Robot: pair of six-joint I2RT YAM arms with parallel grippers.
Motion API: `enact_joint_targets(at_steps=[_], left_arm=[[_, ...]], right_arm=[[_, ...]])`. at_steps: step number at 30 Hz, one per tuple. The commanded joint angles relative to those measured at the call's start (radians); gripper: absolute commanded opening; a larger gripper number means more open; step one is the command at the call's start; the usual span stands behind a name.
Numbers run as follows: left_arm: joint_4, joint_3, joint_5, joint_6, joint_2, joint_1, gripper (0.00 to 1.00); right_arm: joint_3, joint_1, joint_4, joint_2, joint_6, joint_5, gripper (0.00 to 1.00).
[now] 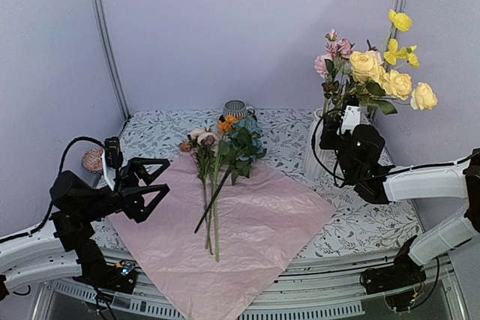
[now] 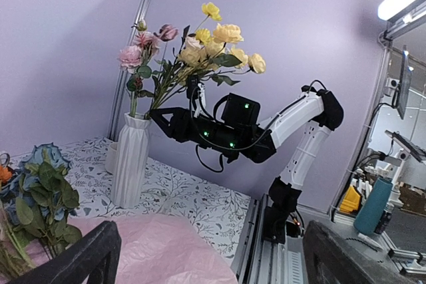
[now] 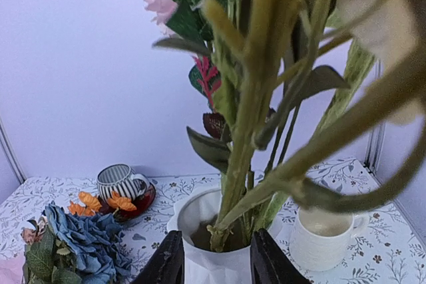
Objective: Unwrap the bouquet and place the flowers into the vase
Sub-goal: Place the fake flower in the vase, then move the vase to the center of the board.
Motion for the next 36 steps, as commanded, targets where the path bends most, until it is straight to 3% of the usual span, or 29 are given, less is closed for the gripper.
enact_joint_targets(at_steps=[1, 2, 5, 9, 13, 17, 26, 36], left_arm=[[-0.015, -0.009, -0.008, 0.003, -0.018, -0.01, 0.98], [-0.016, -0.008, -0.01, 0.004, -0.02, -0.011, 0.98], [-0.015, -0.01, -0.01, 0.003, -0.024, -0.012, 0.98], [-0.016, -0.012, -0.007, -0.002, -0.023, -0.011, 0.98], [-0.016, -0.017, -0.003, -0.009, -0.032, -0.011, 0.98], [-0.013, -0.02, -0.004, -0.012, -0.043, -0.012, 0.98], [-0.021, -0.025, -0.005, -0.021, -0.047, -0.011, 0.98], [-0.03, -0.02, -0.01, -0.007, -0.048, -0.01, 0.98]], right_arm=[[0.064, -0.004, -0.21, -0.039, 0.083, 0.002, 0.36], [0.073, -0.004, -0.252, -0.047, 0.099, -0.003, 0.37], [0.079, -0.004, -0.354, -0.075, 0.143, -0.048, 0.54], [0.059, -0.004, -0.466, -0.106, 0.177, -0.139, 0.68], [-0.02, -0.004, -0.439, -0.116, 0.147, -0.217, 0.8], [-0.102, -0.003, -0.362, -0.089, 0.109, -0.255, 1.0], [-0.247, -0.019, -0.037, 0.026, 0.099, -0.25, 0.99], [-0.26, -0.139, 0.21, 0.147, 0.081, -0.399, 0.99]])
